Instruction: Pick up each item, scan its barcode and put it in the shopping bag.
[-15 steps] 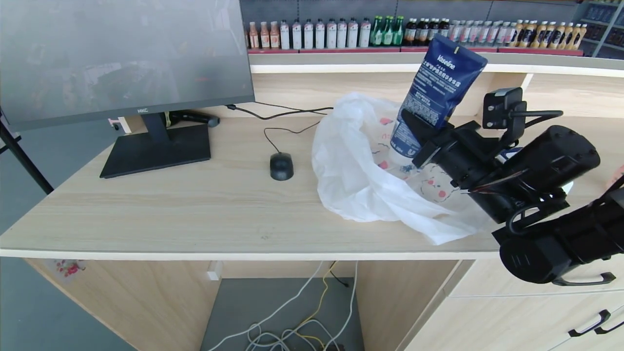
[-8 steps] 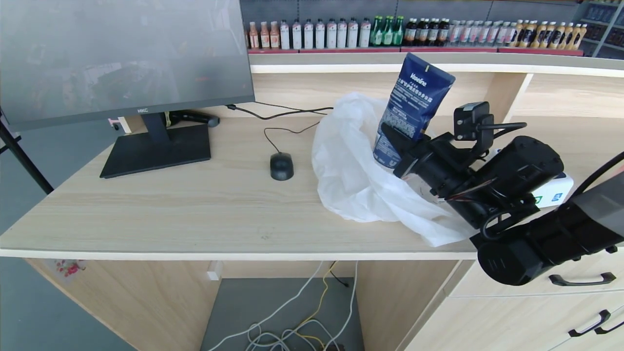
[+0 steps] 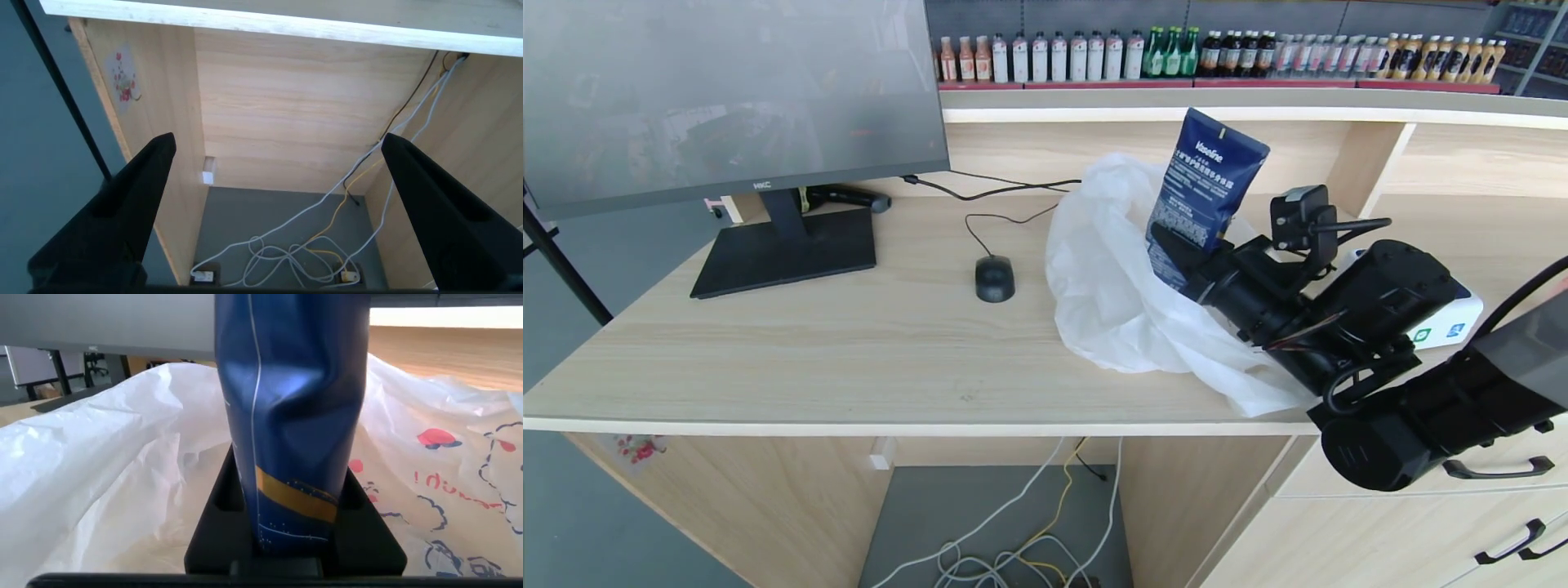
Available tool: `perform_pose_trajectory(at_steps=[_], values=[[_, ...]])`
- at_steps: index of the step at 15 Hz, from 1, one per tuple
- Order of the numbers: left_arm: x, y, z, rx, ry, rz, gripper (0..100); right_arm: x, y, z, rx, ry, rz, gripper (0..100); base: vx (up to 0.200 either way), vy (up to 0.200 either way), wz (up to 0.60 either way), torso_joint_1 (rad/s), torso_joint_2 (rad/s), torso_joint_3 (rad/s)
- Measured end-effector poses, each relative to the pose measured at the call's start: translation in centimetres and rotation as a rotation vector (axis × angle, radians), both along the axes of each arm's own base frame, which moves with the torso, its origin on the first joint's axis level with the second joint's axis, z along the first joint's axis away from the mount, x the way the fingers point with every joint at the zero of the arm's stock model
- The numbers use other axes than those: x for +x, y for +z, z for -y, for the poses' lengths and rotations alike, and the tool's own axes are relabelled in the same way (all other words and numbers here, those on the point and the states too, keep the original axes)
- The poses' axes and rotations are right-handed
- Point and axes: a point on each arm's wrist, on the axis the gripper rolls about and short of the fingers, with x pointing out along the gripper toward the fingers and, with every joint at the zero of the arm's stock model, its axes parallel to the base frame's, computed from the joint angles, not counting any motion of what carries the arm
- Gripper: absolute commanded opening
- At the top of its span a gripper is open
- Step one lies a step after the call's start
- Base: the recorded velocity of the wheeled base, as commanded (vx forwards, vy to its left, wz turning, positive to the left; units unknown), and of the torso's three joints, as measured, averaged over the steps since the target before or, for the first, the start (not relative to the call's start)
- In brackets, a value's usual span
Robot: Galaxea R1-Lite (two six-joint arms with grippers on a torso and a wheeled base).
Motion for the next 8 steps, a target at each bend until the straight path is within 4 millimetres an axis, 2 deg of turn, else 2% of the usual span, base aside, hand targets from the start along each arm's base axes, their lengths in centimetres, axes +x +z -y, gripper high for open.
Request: perform_pose_trajectory(at_steps=[8], values=[[0.0,0.0,0.0,0.0,0.0,0.0,100,-0.6,-1.4,0.0,-0.032,0.006,-0.05,0,0.0,0.0,0.0,0.0,0.0,0.0]])
